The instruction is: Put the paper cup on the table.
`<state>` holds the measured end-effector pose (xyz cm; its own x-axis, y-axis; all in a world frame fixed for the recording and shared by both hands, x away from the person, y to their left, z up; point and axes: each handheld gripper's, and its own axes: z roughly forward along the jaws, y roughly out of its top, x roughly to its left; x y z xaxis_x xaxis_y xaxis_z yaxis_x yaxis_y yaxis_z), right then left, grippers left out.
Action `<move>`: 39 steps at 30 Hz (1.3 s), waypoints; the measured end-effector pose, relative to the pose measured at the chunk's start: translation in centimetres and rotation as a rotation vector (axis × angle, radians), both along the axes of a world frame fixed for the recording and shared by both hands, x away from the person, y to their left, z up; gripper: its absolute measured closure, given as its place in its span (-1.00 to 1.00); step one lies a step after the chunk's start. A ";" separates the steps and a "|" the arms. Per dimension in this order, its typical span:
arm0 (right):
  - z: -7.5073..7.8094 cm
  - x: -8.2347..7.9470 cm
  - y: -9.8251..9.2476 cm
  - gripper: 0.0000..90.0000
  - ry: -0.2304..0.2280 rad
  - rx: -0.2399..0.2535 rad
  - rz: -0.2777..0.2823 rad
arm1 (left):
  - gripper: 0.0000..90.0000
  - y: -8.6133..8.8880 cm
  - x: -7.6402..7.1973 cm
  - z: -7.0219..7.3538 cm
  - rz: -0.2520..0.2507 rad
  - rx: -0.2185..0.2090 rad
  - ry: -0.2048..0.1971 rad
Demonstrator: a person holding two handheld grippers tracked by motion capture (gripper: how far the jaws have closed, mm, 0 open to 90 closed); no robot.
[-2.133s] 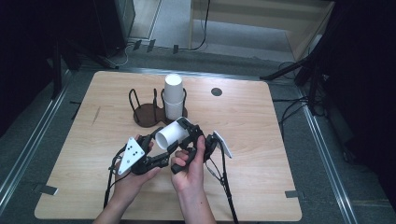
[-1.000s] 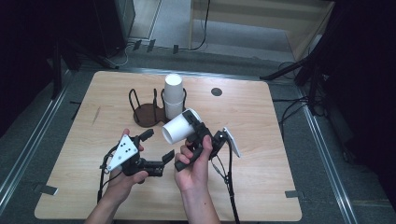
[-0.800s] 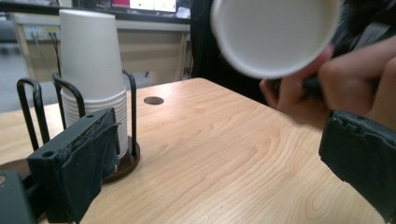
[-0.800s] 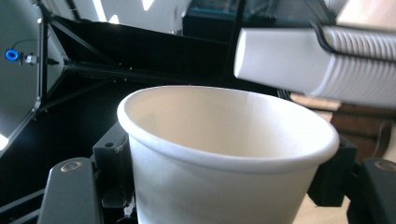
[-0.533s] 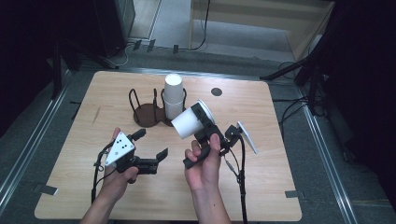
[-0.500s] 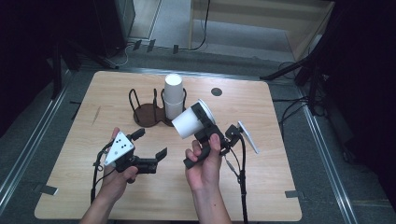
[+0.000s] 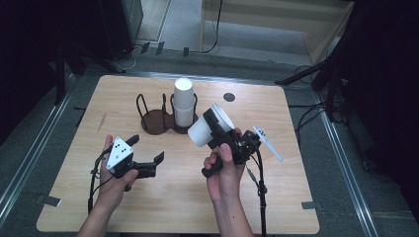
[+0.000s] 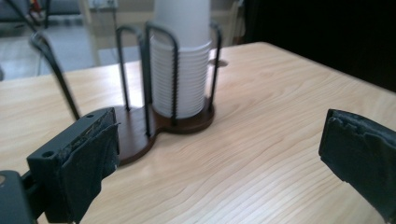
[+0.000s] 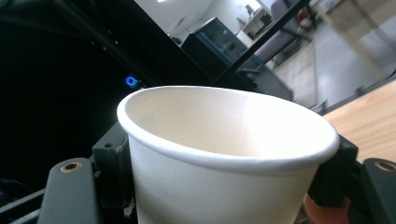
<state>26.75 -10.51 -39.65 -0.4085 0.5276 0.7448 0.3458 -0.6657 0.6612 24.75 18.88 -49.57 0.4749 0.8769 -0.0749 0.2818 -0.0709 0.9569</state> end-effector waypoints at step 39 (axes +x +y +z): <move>-2.5 1.2 -0.1 -0.44 -0.335 -0.729 -0.230 | -1.00 6.4 0.9 -4.7 0.276 0.053 0.038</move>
<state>27.99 -10.59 -42.19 -0.3703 0.9279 0.0425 -0.0381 -0.0608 0.9974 25.68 25.28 -54.27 0.2157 0.9757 -0.0382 0.3329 -0.0367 0.9423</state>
